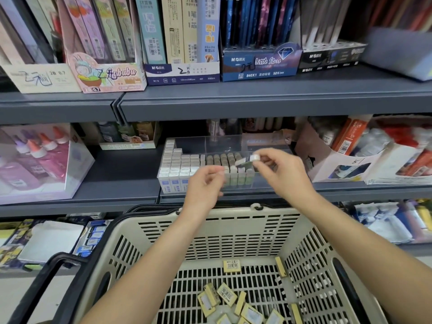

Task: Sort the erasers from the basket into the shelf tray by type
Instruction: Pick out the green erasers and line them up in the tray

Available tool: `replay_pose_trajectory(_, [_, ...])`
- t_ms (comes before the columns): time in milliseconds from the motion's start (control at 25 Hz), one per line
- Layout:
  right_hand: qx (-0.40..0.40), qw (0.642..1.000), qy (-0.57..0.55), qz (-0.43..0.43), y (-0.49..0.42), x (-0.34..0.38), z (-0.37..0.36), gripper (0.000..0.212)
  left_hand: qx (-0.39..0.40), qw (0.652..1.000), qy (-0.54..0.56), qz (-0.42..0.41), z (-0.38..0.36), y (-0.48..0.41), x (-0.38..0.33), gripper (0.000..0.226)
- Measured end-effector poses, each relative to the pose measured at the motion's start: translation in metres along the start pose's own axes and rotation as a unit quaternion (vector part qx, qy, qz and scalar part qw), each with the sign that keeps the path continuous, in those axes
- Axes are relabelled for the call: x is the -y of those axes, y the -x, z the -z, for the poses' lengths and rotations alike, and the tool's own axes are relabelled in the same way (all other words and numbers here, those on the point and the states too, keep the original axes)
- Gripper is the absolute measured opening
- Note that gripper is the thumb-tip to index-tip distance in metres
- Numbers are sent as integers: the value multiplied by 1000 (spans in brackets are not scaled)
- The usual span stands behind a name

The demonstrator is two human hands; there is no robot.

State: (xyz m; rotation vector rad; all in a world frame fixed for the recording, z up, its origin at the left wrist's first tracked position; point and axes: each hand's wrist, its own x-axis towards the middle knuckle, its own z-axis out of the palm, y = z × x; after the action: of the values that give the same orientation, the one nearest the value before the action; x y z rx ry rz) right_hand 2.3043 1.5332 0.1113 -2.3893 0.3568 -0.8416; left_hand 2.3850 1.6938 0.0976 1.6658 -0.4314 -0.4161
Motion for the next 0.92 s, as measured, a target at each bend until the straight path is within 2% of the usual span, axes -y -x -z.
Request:
replay_pose_trajectory(120, [5,997,80,-13,-22,-7,6,13,-93,991,-70,-59,30,-1,3,15])
replay_pose_trajectory(280, [71,986,149,6,-30,-14,6,17,-178,976,-115,-55,63,-7,16,17])
replay_pose_trajectory(400, [114,978,173,35,-32,-12,7,15,-175,972,-152,-28,71,-9,25,24])
replay_pose_trajectory(600, [187,949,245,58,-47,-4,8,17,-165,977,-134,-16,74,-8,25,22])
replay_pose_trajectory(760, [254,927,276,13,-66,-1,3,20,-159,977,-145,-17,73,-9,27,18])
replay_pose_trajectory(920, [312,915,254,-36,-62,-9,-13,22,-155,975,-161,-19,72,-10,31,18])
